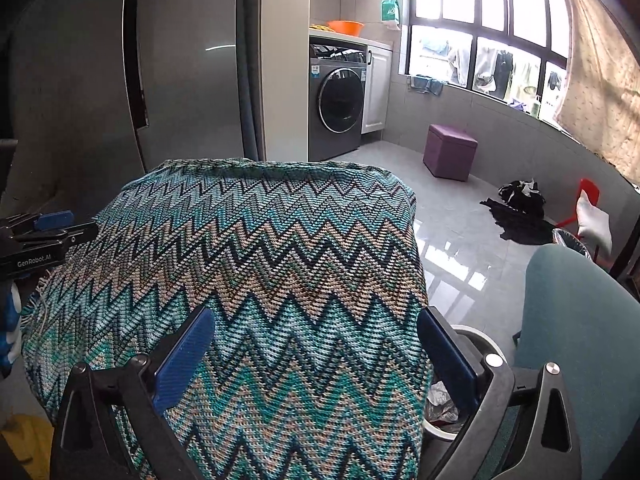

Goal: Collect trash
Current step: 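Move both open tools back over the now empty blanket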

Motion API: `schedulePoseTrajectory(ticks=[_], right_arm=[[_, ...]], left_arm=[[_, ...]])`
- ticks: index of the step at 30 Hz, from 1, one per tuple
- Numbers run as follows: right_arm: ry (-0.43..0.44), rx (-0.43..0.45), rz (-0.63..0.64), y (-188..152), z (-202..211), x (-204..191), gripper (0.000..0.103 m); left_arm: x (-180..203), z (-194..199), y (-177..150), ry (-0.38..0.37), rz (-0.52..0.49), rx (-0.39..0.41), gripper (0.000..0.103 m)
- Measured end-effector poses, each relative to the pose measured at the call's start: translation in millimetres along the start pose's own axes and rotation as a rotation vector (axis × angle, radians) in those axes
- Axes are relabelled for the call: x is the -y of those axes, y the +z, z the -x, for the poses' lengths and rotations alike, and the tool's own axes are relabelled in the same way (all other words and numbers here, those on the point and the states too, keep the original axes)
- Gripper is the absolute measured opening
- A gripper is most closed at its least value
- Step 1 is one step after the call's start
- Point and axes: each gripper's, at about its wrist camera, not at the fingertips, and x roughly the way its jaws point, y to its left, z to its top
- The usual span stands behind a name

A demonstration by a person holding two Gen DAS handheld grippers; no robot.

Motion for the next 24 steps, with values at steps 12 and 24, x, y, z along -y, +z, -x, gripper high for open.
schedulePoseTrajectory(ticks=[12, 24], right_arm=[[-0.024, 0.015, -0.022, 2, -28, -17, 0.103], [-0.022, 0.029, -0.055, 2, -53, -23, 0.103]], left_arm=[[-28, 8, -16, 0.198, 0.103, 0.071, 0.078], [-37, 6, -21, 0.262, 0.130, 0.055, 0.079]])
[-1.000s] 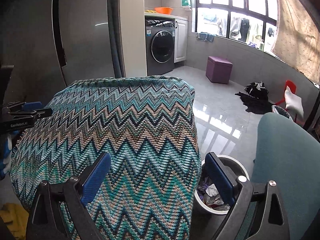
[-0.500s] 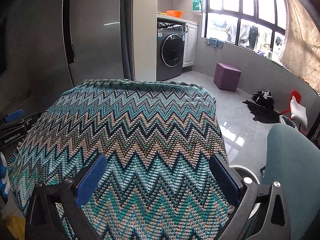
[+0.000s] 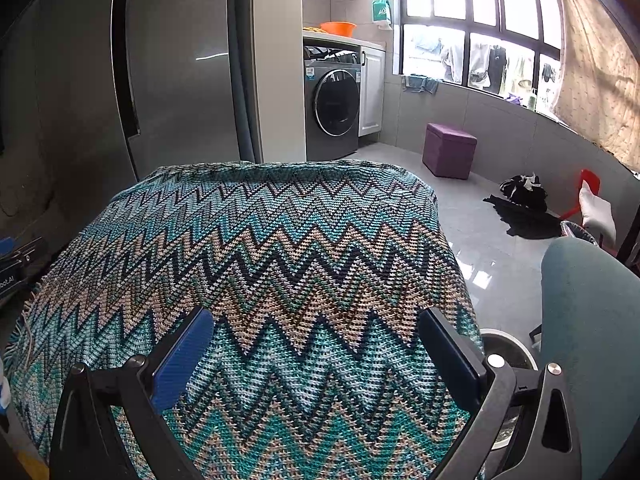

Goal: Collect trash
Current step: 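Move both open tools back over the now empty blanket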

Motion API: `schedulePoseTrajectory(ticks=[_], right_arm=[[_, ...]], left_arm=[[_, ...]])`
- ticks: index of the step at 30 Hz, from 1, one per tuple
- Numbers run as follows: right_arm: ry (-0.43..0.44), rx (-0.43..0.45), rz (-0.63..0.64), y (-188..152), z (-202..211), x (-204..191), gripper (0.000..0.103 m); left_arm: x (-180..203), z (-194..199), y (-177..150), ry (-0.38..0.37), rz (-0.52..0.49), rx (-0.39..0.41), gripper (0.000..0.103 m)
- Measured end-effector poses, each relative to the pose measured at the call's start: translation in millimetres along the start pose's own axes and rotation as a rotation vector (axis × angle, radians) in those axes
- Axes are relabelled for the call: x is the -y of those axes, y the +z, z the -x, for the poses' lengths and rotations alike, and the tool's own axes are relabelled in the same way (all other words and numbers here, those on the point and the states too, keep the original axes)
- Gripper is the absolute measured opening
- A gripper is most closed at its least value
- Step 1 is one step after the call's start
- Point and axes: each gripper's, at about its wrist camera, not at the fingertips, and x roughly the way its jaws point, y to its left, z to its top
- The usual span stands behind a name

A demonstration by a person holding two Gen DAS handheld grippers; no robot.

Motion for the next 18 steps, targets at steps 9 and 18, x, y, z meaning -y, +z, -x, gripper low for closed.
schedulePoseTrajectory(ticks=[9, 18], right_arm=[[-0.076, 0.068, -0.049, 4, 9, 14, 0.103], [-0.103, 0.077, -0.066, 3, 13, 21, 0.103]], left_arm=[[2, 1, 2, -0.018, 0.009, 0.000, 0.079], [4, 5, 4, -0.034, 0.012, 0.013, 0.079]])
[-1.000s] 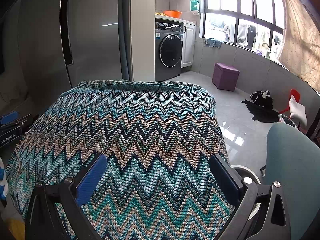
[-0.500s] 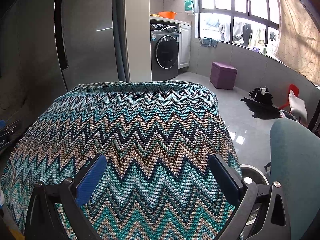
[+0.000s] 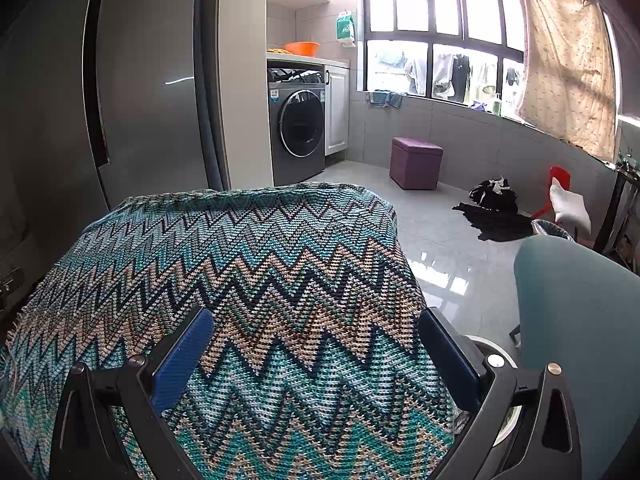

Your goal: Collect trash

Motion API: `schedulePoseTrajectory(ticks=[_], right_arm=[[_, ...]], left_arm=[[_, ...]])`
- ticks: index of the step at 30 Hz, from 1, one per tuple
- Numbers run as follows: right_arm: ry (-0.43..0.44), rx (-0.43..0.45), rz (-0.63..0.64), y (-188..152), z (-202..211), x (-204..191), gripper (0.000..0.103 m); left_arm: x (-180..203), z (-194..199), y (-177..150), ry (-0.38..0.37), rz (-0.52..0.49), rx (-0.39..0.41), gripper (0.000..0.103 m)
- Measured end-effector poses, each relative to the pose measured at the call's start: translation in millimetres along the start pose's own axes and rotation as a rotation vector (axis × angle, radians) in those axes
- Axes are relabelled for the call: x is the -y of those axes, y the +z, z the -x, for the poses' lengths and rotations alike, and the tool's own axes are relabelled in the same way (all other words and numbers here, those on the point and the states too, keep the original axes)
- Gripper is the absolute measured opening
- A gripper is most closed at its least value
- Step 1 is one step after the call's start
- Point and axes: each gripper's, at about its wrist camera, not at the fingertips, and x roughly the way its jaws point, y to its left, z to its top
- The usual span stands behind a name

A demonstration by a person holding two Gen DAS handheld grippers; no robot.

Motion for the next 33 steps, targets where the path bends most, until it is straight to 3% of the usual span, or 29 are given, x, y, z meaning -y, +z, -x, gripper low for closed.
schedulePoseTrajectory(ticks=[33], right_arm=[[-0.010, -0.007, 0.024, -7, 10, -2, 0.103]], left_arm=[[-2, 7, -1, -0.046, -0.010, 0.037, 0.079]])
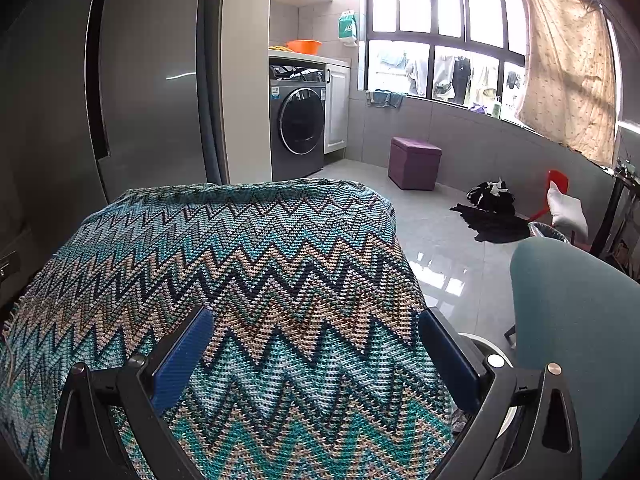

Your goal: Collect trash

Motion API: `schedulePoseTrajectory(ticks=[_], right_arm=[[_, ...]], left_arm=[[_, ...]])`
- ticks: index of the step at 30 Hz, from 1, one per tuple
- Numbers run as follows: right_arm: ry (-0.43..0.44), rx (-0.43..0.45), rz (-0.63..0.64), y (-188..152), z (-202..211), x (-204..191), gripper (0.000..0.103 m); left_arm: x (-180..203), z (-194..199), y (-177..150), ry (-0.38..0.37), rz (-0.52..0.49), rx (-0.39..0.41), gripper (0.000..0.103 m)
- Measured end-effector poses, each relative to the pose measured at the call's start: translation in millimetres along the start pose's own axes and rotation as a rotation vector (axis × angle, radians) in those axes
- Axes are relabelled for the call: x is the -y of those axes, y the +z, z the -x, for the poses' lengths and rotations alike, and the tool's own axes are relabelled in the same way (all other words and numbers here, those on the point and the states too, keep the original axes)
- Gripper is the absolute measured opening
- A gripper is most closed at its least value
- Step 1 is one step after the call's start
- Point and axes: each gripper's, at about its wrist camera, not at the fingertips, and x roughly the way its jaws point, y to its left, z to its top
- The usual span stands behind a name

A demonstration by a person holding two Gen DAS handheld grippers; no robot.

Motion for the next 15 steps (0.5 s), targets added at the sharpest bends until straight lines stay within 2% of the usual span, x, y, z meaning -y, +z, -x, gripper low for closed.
schedulePoseTrajectory(ticks=[15], right_arm=[[-0.019, 0.018, 0.005, -1, 13, 5, 0.103]], left_arm=[[-5, 5, 0, -0.009, 0.007, 0.025, 0.079]])
